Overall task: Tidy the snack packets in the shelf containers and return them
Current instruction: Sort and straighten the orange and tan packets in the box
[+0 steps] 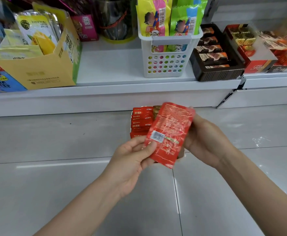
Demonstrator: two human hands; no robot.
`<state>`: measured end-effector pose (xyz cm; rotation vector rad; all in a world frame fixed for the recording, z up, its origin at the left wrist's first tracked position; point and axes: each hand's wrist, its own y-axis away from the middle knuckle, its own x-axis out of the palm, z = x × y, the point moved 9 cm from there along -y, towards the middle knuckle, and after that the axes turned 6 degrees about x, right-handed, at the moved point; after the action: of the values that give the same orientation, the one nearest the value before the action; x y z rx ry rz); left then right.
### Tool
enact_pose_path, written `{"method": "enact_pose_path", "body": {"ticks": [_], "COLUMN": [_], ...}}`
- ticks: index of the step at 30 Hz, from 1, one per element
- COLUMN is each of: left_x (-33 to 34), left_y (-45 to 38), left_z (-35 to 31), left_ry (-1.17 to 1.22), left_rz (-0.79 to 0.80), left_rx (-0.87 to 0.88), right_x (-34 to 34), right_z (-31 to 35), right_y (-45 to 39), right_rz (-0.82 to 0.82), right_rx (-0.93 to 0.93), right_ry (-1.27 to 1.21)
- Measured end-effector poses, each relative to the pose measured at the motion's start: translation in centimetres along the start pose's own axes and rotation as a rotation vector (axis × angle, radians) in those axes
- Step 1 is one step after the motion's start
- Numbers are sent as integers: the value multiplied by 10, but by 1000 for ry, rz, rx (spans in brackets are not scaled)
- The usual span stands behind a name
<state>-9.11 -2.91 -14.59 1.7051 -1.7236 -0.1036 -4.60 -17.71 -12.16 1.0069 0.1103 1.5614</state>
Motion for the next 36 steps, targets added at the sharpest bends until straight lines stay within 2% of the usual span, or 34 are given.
{"method": "enact_pose_path", "body": {"ticks": [3,6,9,14,16,18,22,25,27,31,33,36], "left_x": [-17,-17,-9,0,3,4,26,40,31,-10,-23,-24], "left_y": [0,2,1,6,9,10,19,20,11,-6,-8,-6], "left_z": [-11,-7,0,13,19,26,32,20,14,-6,-15,-17], "left_ry": [-112,-114,-17,269,357,345,349,429,359,-30,-144,-286], "left_rz": [-69,-53,38,130,151,152,269,349,257,18,-47,-42], "left_rx": [107,97,42,-139,-201,-267,-379,-304,-221,54,169,238], "right_x": [-5,-10,-18,-25,-27,-27,-3,10,6,-6,-5,0], "right_z": [0,7,13,19,21,21,10,6,10,13,15,19], "right_y": [4,3,3,2,2,2,-3,-6,-7,-4,-1,-1], "right_rz": [4,-120,-248,-306,-313,-299,-93,-7,-15,16,31,-19], "right_rx": [18,-111,-150,-142,-145,-140,-116,-128,-125,-4,-9,-114], "right_ry": [72,252,268,280,262,235,123,105,75,-9,121,348]}}
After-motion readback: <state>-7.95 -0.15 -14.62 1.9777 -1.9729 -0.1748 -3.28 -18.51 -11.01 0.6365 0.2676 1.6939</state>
